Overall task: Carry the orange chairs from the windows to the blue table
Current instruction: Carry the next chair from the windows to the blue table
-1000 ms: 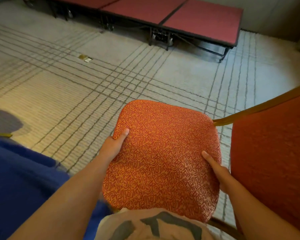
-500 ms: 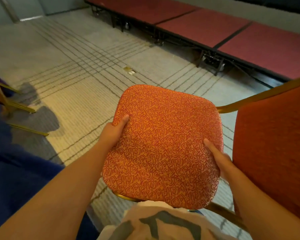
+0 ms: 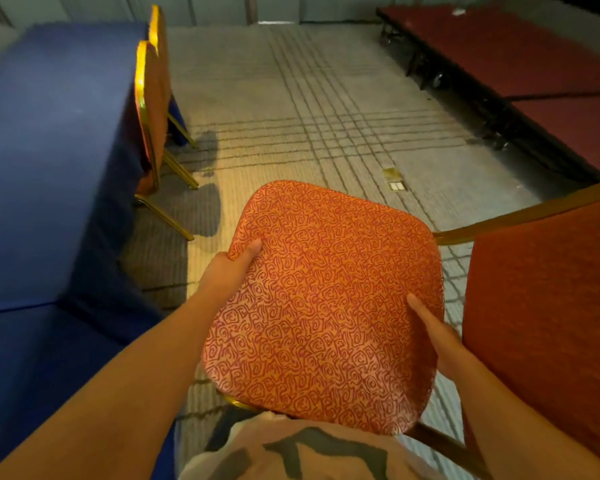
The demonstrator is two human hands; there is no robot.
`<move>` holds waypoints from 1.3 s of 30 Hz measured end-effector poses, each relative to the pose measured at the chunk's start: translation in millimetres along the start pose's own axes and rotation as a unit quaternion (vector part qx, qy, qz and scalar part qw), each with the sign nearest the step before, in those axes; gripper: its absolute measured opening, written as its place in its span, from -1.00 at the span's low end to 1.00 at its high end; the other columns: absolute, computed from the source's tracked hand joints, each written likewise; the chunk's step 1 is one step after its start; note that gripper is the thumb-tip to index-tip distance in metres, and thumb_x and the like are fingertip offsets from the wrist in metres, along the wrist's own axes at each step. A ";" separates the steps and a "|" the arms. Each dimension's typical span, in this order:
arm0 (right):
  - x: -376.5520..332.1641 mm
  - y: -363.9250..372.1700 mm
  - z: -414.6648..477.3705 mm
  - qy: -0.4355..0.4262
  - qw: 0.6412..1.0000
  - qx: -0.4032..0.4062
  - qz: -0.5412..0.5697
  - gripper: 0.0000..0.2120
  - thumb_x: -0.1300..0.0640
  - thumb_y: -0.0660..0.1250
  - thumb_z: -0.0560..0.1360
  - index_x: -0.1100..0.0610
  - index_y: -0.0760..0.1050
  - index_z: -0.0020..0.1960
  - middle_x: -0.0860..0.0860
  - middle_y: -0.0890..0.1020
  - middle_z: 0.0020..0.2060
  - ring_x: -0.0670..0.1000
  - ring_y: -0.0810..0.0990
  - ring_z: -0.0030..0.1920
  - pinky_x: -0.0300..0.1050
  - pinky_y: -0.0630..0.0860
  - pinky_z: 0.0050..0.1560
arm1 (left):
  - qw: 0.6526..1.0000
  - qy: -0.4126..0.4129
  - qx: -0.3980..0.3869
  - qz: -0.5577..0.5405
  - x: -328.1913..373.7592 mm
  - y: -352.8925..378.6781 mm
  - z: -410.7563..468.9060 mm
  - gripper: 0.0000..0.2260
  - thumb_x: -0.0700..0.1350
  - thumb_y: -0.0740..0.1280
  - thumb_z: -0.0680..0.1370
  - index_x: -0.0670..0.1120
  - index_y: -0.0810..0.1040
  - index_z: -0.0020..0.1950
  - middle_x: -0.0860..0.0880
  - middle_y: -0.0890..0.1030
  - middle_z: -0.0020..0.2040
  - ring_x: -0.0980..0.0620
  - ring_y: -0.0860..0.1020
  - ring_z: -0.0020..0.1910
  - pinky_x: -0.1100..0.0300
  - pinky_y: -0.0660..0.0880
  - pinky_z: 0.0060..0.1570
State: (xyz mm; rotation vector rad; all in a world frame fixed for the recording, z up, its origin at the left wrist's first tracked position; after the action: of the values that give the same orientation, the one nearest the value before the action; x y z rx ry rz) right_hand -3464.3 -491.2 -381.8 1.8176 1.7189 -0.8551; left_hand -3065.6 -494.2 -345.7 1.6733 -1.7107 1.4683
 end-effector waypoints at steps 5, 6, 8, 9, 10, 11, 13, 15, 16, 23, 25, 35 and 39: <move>-42.2 87.5 72.2 0.025 0.997 -0.070 -0.035 -0.07 -0.26 0.52 0.17 0.13 0.42 0.43 0.14 0.61 0.23 0.20 0.58 0.21 0.24 0.42 0.34 | 0.997 -0.051 0.050 -0.004 -8.8 -53.8 56.2 -0.08 0.61 0.17 0.22 -0.08 0.55 0.25 -0.11 0.63 0.09 -0.13 0.59 0.04 -0.10 0.46 0.19; -50.1 106.9 85.7 0.029 0.996 -0.078 -0.043 -0.08 -0.26 0.53 0.16 0.14 0.43 0.41 0.14 0.62 0.21 0.19 0.59 0.19 0.23 0.43 0.33 | 0.996 -0.060 0.060 -0.007 -12.5 -64.5 69.5 -0.08 0.62 0.17 0.21 -0.07 0.56 0.23 -0.09 0.64 0.06 -0.11 0.59 0.01 -0.10 0.47 0.18; -68.4 144.2 110.1 0.025 0.994 -0.093 -0.057 -0.12 -0.26 0.53 0.18 0.12 0.45 0.39 0.13 0.63 0.18 0.18 0.60 0.16 0.22 0.45 0.31 | 0.994 -0.080 0.079 -0.008 -16.6 -84.9 94.9 -0.08 0.63 0.16 0.19 -0.06 0.56 0.21 -0.06 0.64 0.02 -0.09 0.60 -0.03 -0.10 0.49 0.15; -79.0 166.1 123.4 0.021 0.993 -0.101 -0.064 -0.14 -0.26 0.52 0.19 0.11 0.45 0.38 0.13 0.64 0.17 0.18 0.61 0.15 0.22 0.46 0.30 | 0.992 -0.087 0.091 -0.006 -17.8 -97.1 110.7 -0.08 0.63 0.15 0.19 -0.06 0.56 0.20 -0.05 0.64 0.01 -0.09 0.60 -0.04 -0.11 0.49 0.13; -87.4 186.9 136.6 0.023 0.991 -0.107 -0.072 -0.17 -0.25 0.51 0.20 0.10 0.47 0.37 0.13 0.65 0.15 0.17 0.62 0.13 0.21 0.47 0.29 | 0.990 -0.095 0.106 -0.006 -20.6 -109.8 127.4 -0.07 0.64 0.13 0.19 -0.06 0.55 0.20 -0.05 0.64 -0.01 -0.08 0.60 -0.05 -0.11 0.49 0.13; -99.4 215.2 155.2 0.024 0.990 -0.114 -0.077 -0.19 -0.25 0.51 0.21 0.11 0.48 0.36 0.14 0.66 0.13 0.18 0.63 0.12 0.21 0.48 0.28 | 0.988 -0.104 0.117 -0.011 -20.8 -127.8 151.3 -0.07 0.65 0.12 0.18 -0.06 0.55 0.21 -0.04 0.64 -0.02 -0.08 0.60 -0.05 -0.11 0.49 0.12; -118.4 248.8 173.9 0.015 0.991 -0.108 -0.079 -0.19 -0.25 0.51 0.22 0.13 0.48 0.35 0.15 0.66 0.13 0.20 0.63 0.13 0.21 0.48 0.28 | 0.986 -0.111 0.122 -0.008 -18.3 -149.3 179.6 -0.06 0.65 0.11 0.18 -0.05 0.53 0.22 -0.03 0.64 -0.03 -0.08 0.61 -0.06 -0.11 0.50 0.11; -139.2 291.0 196.9 0.008 0.991 -0.105 -0.084 -0.22 -0.23 0.53 0.25 0.13 0.49 0.35 0.14 0.66 0.13 0.19 0.63 0.13 0.20 0.49 0.28 | 0.985 -0.111 0.131 -0.002 -14.3 -180.4 219.9 -0.07 0.66 0.09 0.19 -0.04 0.55 0.18 -0.04 0.65 -0.02 -0.09 0.62 -0.06 -0.12 0.51 0.09; -148.4 307.6 204.3 0.003 0.991 -0.102 -0.083 -0.27 -0.22 0.53 0.28 0.13 0.50 0.33 0.12 0.66 0.12 0.18 0.63 0.12 0.19 0.50 0.27 | 0.984 -0.104 0.142 0.006 -10.8 -193.5 236.4 -0.09 0.66 0.07 0.20 -0.05 0.57 0.15 -0.04 0.65 -0.03 -0.09 0.62 -0.07 -0.12 0.52 0.08; -206.3 407.1 270.0 -0.010 0.993 -0.067 -0.092 -0.55 -0.13 0.56 0.30 0.07 0.57 0.07 0.02 0.71 -0.08 0.03 0.69 -0.08 -0.11 0.58 -0.10 | 0.979 -0.108 0.171 0.017 -2.8 -248.4 349.4 -0.21 0.62 0.10 0.24 -0.02 0.62 -0.02 -0.02 0.66 -0.11 -0.08 0.62 -0.12 -0.11 0.54 0.04; -210.9 428.2 298.8 -0.007 0.994 -0.053 -0.100 -0.52 -0.12 0.58 0.29 0.07 0.59 0.11 -0.01 0.71 -0.08 -0.01 0.68 -0.09 -0.15 0.58 -0.13 | 0.977 -0.125 0.173 0.010 -15.4 -250.2 383.5 -0.21 0.61 0.12 0.25 -0.02 0.63 0.03 -0.03 0.66 -0.07 -0.07 0.62 -0.09 -0.09 0.53 0.06; -180.3 525.2 456.2 0.053 0.987 -0.028 -0.148 -0.60 -0.02 0.54 0.37 0.11 0.61 0.14 0.02 0.71 -0.04 -0.01 0.69 -0.05 -0.13 0.63 -0.06 | 0.961 -0.199 0.190 -0.013 -119.9 -225.4 537.7 -0.36 0.56 0.19 0.30 0.07 0.59 0.00 0.07 0.63 -0.08 0.03 0.60 -0.08 0.09 0.47 -0.05; -153.3 549.8 511.6 0.090 0.982 -0.020 -0.168 -0.66 -0.03 0.55 0.37 0.10 0.61 0.05 0.02 0.71 -0.08 -0.04 0.69 -0.11 -0.15 0.63 -0.12 | 0.950 -0.231 0.207 -0.020 -169.4 -212.0 585.2 -0.36 0.57 0.21 0.26 0.09 0.60 -0.02 0.10 0.64 -0.12 0.09 0.61 -0.11 0.11 0.49 -0.04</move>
State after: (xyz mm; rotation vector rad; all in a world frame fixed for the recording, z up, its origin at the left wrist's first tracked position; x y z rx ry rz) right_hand -2974.0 -1012.7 -655.8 1.6464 2.1840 -0.7970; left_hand -2598.7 -833.4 -633.9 2.4207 -1.6392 1.5881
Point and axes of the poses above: each hand's wrist, its own z-axis towards the middle knuckle, its own y-axis out of the palm, x = y × z, the point moved 6 cm from there along z, towards the middle knuckle
